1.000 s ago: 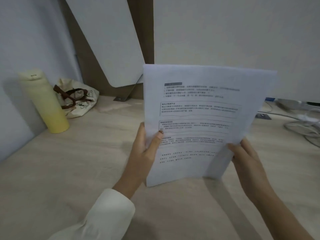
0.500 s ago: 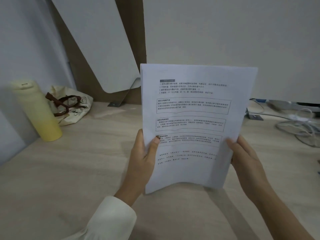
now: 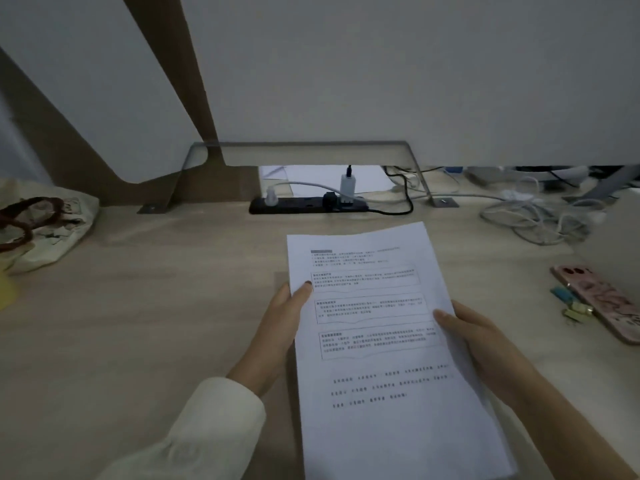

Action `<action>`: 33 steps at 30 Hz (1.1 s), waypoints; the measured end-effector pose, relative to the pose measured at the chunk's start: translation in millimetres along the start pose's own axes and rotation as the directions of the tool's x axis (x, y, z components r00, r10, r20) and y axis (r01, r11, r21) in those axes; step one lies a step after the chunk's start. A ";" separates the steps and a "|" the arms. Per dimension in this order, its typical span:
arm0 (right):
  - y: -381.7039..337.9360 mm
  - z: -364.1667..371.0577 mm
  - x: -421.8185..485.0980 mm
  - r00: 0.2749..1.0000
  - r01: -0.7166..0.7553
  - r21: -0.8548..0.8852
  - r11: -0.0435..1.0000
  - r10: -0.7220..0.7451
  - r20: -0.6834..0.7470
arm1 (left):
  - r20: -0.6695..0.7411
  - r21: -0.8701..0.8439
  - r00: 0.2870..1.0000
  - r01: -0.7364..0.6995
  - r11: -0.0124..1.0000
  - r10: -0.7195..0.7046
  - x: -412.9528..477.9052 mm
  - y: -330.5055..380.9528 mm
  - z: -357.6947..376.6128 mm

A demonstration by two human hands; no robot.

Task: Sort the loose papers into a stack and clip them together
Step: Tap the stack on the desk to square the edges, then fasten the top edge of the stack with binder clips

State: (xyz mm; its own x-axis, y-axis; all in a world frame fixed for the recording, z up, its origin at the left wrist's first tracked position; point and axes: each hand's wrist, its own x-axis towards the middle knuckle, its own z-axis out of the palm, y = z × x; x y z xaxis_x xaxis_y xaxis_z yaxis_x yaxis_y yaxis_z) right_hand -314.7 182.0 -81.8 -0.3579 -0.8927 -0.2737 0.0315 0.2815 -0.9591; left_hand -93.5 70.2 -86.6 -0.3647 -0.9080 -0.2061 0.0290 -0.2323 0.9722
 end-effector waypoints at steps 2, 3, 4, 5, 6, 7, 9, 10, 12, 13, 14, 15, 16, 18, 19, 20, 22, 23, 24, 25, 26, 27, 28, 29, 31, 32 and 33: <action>7.5 -7.0 1.7 0.998 -0.009 -0.028 1.000 0.008 -0.055 | -0.010 0.015 1.000 0.022 1.000 -0.022 11.6 -8.0 14.2; 10.6 -10.3 2.8 0.994 0.007 -0.082 0.997 -0.016 -0.111 | -0.019 0.035 1.000 0.023 0.999 -0.022 16.4 -11.9 21.0; 13.2 -15.1 5.1 0.977 0.041 -0.169 0.985 -0.075 -0.197 | -0.032 0.064 0.999 0.020 0.998 -0.018 21.0 -15.7 27.2; 15.7 -21.8 8.7 0.944 0.083 -0.271 0.959 -0.163 -0.286 | -0.044 0.092 0.999 0.015 0.996 -0.011 25.4 -19.5 32.7; 18.4 -31.1 13.9 0.900 0.111 -0.382 0.917 -0.256 -0.354 | -0.056 0.119 0.998 0.011 0.993 -0.004 29.6 -23.1 37.3; 21.6 -43.0 19.7 0.857 0.113 -0.489 0.865 -0.334 -0.393 | -0.071 0.155 0.997 0.007 0.988 0.004 33.7 -26.1 41.0; 29.2 -74.2 34.6 0.793 0.023 -0.678 0.735 -0.426 -0.435 | -0.108 0.232 0.994 0.007 0.973 0.019 40.2 -29.1 46.5; 34.0 -91.8 43.4 0.770 -0.061 -0.745 0.664 -0.444 -0.459 | -0.119 0.252 0.993 0.005 0.968 0.025 42.4 -29.9 48.3; 41.0 -122.9 58.7 0.724 -0.188 -0.810 0.555 -0.479 -0.496 | -0.122 0.277 0.992 -0.002 0.961 0.038 45.5 -30.5 50.7; 42.3 -134.2 64.6 0.716 -0.227 -0.817 0.530 -0.478 -0.509 | -0.122 0.284 0.992 -0.003 0.959 0.039 46.0 -30.1 51.4; 43.5 -143.2 69.7 0.718 -0.252 -0.812 0.526 -0.460 -0.521 | -0.122 0.285 0.992 0.002 0.958 0.035 46.7 -29.9 51.8; 44.3 -150.1 73.7 0.727 -0.268 -0.807 0.526 -0.440 -0.527 | -0.123 0.284 0.992 0.009 0.959 0.027 47.8 -29.9 51.5; 45.3 -155.8 77.3 0.734 -0.278 -0.806 0.523 -0.426 -0.529 | -0.123 0.286 0.992 0.019 0.958 0.017 48.6 -30.1 51.0; 46.5 -162.9 82.1 0.742 -0.269 -0.822 0.502 -0.436 -0.509 | -0.123 0.297 0.992 0.037 0.954 0.000 50.3 -29.8 50.7; 46.1 -163.5 83.6 0.749 -0.249 -0.833 0.494 -0.447 -0.489 | -0.122 0.301 0.992 0.042 0.953 -0.005 51.2 -29.7 50.7; 45.9 -162.1 84.9 0.756 -0.230 -0.837 0.497 -0.450 -0.475 | -0.120 0.304 0.993 0.044 0.952 -0.008 51.6 -29.2 50.6; 43.9 -154.4 85.8 0.778 -0.191 -0.829 0.525 -0.434 -0.455 | -0.114 0.308 0.993 0.047 0.950 -0.012 52.7 -29.2 50.1; 42.5 -148.5 86.0 0.791 -0.173 -0.826 0.537 -0.424 -0.441 | -0.115 0.308 0.993 0.050 0.950 -0.015 53.3 -29.4 49.7; 41.9 -141.6 86.4 0.804 -0.149 -0.827 0.541 -0.421 -0.421 | -0.117 0.306 0.993 0.054 0.950 -0.019 53.8 -29.7 49.0; 42.0 -134.1 87.3 0.816 -0.119 -0.831 0.543 -0.424 -0.394 | -0.118 0.304 0.993 0.055 0.951 -0.020 53.9 -30.1 47.9; 42.0 -125.6 88.4 0.827 -0.092 -0.834 0.545 -0.425 -0.369 | -0.119 0.302 0.993 0.055 0.952 -0.019 53.7 -30.3 46.5; 41.9 -116.6 89.6 0.838 -0.064 -0.837 0.544 -0.426 -0.342 | -0.122 0.300 0.992 0.056 0.952 -0.020 53.5 -30.5 44.9; 41.7 -107.1 90.8 0.847 -0.034 -0.842 0.538 -0.432 -0.310 | -0.126 0.298 0.992 0.058 0.953 -0.021 52.7 -30.2 42.9; 41.2 -97.0 91.8 0.854 0.001 -0.847 0.531 -0.441 -0.275 | -0.133 0.295 0.991 0.060 0.954 -0.021 51.8 -29.8 40.2; 39.4 -75.4 93.6 0.867 0.067 -0.850 0.523 -0.452 -0.209 | -0.150 0.293 0.988 0.065 0.954 -0.021 49.5 -28.3 32.0; 38.5 -64.4 94.6 0.873 0.095 -0.849 0.521 -0.453 -0.180 | -0.160 0.297 0.987 0.067 0.953 -0.020 48.0 -27.2 26.3; 37.9 -54.2 95.9 0.878 0.122 -0.847 0.518 -0.455 -0.152 | -0.170 0.303 0.985 0.069 0.950 -0.017 46.5 -26.0 20.0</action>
State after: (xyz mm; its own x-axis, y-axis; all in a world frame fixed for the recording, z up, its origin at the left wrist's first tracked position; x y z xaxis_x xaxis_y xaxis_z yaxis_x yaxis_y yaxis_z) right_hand -398.4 126.1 -140.4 -0.4704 -0.8578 0.2070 -0.8174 0.3352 -0.4685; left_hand -129.9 41.0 -119.3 -0.2011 -0.9500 -0.2389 -0.2797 -0.1780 0.9434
